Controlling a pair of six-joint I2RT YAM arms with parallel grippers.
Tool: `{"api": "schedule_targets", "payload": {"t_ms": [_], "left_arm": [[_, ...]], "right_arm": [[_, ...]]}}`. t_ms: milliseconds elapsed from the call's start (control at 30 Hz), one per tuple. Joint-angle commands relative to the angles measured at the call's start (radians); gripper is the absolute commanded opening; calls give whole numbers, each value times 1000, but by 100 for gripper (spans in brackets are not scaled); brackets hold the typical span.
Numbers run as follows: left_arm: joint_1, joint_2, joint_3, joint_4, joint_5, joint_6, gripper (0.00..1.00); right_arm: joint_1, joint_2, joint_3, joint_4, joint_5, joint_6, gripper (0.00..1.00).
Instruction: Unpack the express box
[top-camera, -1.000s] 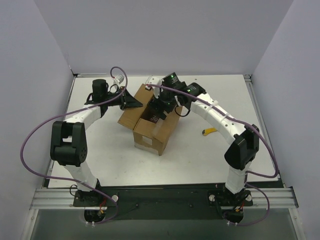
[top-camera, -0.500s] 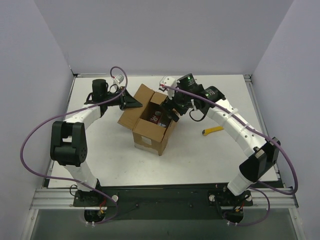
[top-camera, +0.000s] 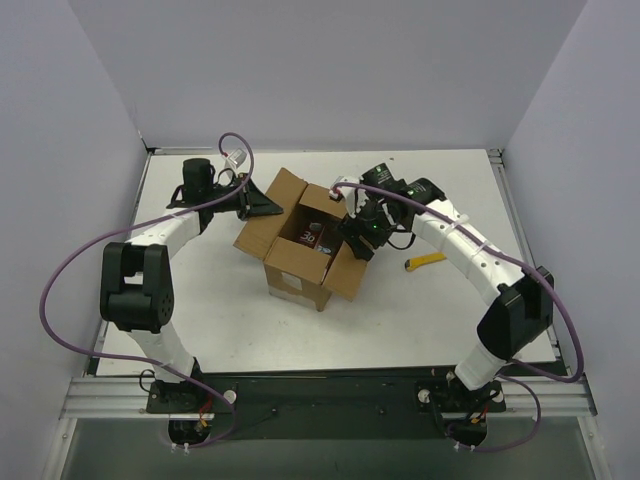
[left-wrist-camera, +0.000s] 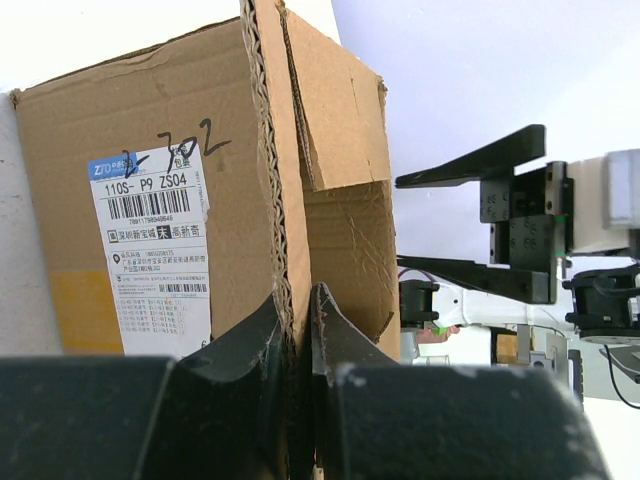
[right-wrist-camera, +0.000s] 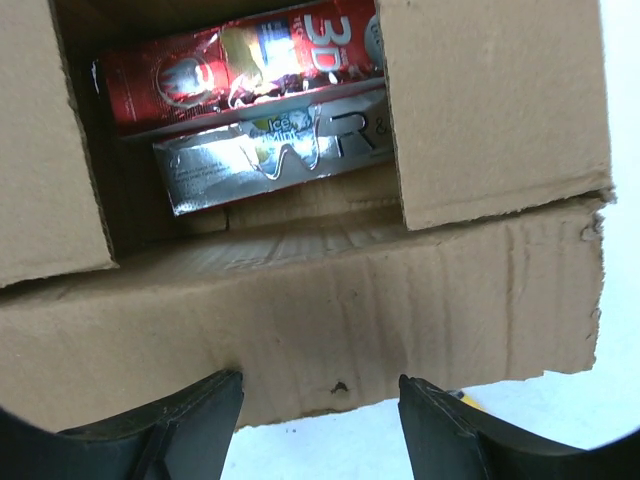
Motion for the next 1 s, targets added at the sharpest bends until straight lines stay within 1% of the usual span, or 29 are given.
{"api": "schedule_targets", "payload": {"t_ms": [0, 133, 300, 400, 500, 633, 700, 833, 967], "left_arm": [[0, -21, 21, 30, 27, 34, 17], [-6, -16, -1, 40, 34, 34, 17], [-16, -10, -8, 44, 39, 31, 17], [-14, -1, 4, 34, 42, 35, 17], [-14, 2, 36, -25, 37, 83, 17], [-14, 1, 54, -62, 43, 121, 17], [-17, -4, 62, -59, 60, 120, 17], [-40, -18, 71, -52, 83, 118, 17], [-59, -28, 59, -52, 96, 118, 17]], "right_arm": [[-11, 58, -3, -57, -63, -10, 64], [-9, 121, 57, -31, -133, 19, 63], [-8, 184, 136, -18, -143, 47, 63], [-11, 179, 202, -63, -101, -1, 64], [-12, 141, 258, -101, -55, -42, 64], [-3, 107, 350, -103, -21, -59, 64], [15, 119, 377, -95, -9, -59, 65], [47, 203, 408, -69, 15, -94, 67], [67, 273, 424, -6, 66, -140, 68]]}}
